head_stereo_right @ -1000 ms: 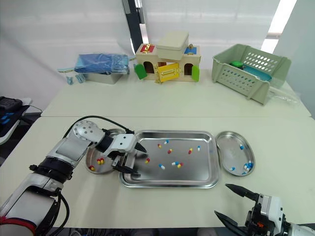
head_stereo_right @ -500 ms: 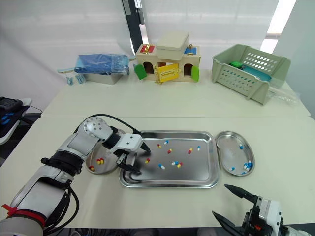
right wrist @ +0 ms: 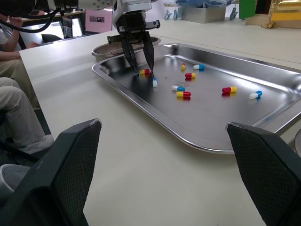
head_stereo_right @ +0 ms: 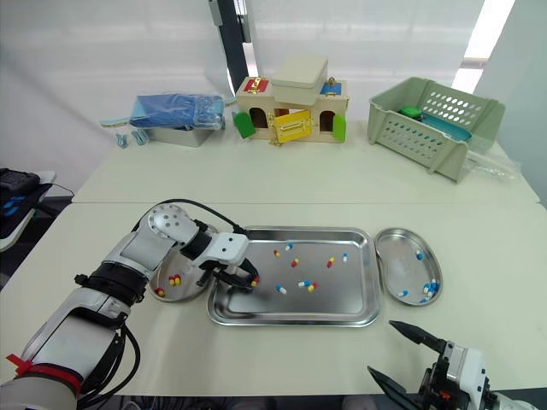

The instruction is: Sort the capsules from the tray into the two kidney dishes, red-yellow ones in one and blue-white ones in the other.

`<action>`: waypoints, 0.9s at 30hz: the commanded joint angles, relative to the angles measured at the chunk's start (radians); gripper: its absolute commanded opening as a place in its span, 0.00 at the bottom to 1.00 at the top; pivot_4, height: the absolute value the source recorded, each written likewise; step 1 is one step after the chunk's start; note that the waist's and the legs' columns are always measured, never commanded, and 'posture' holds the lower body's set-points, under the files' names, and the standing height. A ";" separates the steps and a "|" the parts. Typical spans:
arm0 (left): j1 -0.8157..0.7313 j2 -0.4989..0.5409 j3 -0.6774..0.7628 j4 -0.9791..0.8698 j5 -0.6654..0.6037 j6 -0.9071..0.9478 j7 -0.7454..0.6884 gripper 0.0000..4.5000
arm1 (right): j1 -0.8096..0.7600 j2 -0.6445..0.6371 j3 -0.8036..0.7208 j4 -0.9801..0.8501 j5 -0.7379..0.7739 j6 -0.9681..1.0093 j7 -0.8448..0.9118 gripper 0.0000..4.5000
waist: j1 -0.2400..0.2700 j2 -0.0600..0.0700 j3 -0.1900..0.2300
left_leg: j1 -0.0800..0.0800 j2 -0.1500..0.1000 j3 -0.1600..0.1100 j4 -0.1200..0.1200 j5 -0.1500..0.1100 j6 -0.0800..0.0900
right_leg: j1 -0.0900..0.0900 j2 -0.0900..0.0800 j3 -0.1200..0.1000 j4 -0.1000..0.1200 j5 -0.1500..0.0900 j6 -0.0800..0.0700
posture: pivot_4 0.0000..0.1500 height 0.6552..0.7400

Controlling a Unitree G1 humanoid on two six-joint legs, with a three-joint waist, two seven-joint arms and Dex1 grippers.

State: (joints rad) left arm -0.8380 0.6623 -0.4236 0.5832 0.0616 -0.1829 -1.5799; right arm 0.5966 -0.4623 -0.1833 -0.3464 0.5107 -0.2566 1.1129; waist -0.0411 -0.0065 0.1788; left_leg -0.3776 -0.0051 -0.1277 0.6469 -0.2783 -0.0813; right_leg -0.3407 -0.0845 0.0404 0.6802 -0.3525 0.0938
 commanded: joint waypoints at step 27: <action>0.115 0.062 0.114 -0.264 -0.100 0.176 0.028 0.18 | 0.003 -0.065 0.022 -0.135 0.024 0.067 -0.079 1.00 | -0.001 0.000 0.000 | 0.003 0.000 -0.001 0.000 0.000 0.000 | 0.003 0.000 0.000 0.000 0.000 0.000 | 1.00 1.00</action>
State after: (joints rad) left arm -0.7251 0.6893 -0.3743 0.3952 0.0032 -0.0542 -1.5590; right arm 0.5913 -0.5134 -0.1542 -0.4375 0.5148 -0.1877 1.0251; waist -0.0422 -0.0066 0.1787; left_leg -0.3751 -0.0051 -0.1290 0.6469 -0.2784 -0.0812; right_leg -0.3377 -0.0845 0.0401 0.6801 -0.3525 0.0938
